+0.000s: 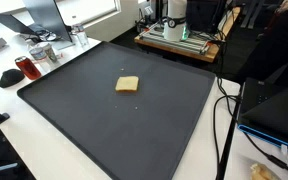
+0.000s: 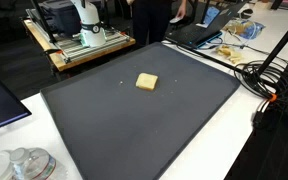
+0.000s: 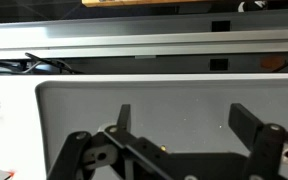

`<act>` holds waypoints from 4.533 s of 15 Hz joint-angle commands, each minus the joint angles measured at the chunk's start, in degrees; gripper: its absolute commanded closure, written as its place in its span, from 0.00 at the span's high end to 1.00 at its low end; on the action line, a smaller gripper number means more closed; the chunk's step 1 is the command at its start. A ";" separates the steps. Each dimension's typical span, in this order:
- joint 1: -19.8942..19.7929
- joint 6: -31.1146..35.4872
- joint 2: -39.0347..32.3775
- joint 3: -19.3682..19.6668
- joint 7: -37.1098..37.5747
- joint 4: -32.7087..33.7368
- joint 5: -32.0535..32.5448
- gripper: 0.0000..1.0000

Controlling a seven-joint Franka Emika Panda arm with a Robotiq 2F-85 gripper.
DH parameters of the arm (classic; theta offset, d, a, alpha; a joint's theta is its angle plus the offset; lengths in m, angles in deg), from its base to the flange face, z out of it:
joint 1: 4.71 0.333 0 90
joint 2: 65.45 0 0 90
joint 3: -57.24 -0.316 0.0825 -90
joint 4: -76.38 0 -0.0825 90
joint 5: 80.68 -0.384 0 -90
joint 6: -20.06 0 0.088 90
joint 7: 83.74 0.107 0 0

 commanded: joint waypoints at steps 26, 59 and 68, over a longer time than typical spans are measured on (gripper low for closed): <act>24.13 3.31 -5.33 -4.57 -16.08 2.72 -16.21 1.00; 19.10 -4.84 -7.18 1.90 -30.37 10.42 -16.40 0.03; 11.83 1.30 -11.65 6.96 -27.87 12.65 -16.66 0.01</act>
